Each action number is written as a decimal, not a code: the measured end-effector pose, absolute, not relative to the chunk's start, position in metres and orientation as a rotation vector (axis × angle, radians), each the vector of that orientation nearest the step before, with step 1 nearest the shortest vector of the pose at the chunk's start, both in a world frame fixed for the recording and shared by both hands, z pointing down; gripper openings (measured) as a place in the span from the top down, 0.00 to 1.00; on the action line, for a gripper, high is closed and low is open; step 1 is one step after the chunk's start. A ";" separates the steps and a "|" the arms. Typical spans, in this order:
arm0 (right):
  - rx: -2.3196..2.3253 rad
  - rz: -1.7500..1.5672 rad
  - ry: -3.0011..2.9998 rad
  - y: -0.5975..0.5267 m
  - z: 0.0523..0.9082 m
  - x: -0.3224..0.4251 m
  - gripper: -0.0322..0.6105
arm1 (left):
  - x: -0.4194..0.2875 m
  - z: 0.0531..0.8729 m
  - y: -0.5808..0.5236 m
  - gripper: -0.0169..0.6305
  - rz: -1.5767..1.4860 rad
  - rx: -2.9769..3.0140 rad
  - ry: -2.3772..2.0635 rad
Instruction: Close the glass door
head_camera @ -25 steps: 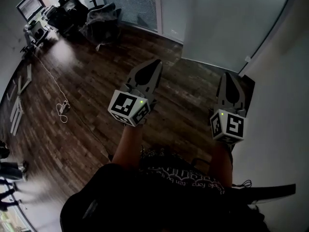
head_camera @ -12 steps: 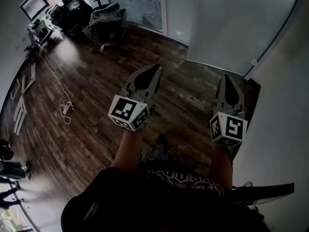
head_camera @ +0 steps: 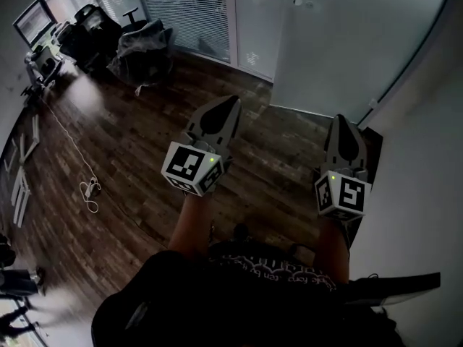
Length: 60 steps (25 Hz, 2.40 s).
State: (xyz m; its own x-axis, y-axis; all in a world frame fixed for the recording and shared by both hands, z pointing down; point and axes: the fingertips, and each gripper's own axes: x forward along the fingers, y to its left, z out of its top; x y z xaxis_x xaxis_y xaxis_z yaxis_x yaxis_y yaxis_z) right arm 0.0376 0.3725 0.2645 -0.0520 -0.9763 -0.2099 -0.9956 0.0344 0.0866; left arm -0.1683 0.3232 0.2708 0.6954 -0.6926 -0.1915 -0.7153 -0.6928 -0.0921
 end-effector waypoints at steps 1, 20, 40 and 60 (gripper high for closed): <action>-2.103 0.316 2.185 0.364 0.263 0.036 0.95 | -0.170 0.269 0.314 0.97 0.213 -2.746 1.138; -2.162 0.292 2.141 0.266 0.273 0.043 0.95 | -0.164 0.289 0.206 0.97 0.219 -2.820 1.092; -2.067 0.282 2.239 0.098 0.279 0.101 0.95 | -0.099 0.285 0.055 0.97 0.204 -2.769 1.148; -2.107 0.258 2.237 -0.058 0.292 0.125 0.95 | -0.071 0.290 -0.113 0.97 0.203 -2.798 1.092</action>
State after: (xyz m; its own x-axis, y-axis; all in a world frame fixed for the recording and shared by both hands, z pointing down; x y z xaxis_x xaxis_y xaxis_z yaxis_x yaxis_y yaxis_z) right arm 0.1255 -0.0585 0.2918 -0.0654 -0.9856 -0.1559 -0.9952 0.0531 0.0820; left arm -0.0711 -0.1129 0.2899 0.7288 -0.6628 -0.1719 -0.6803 -0.7293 -0.0728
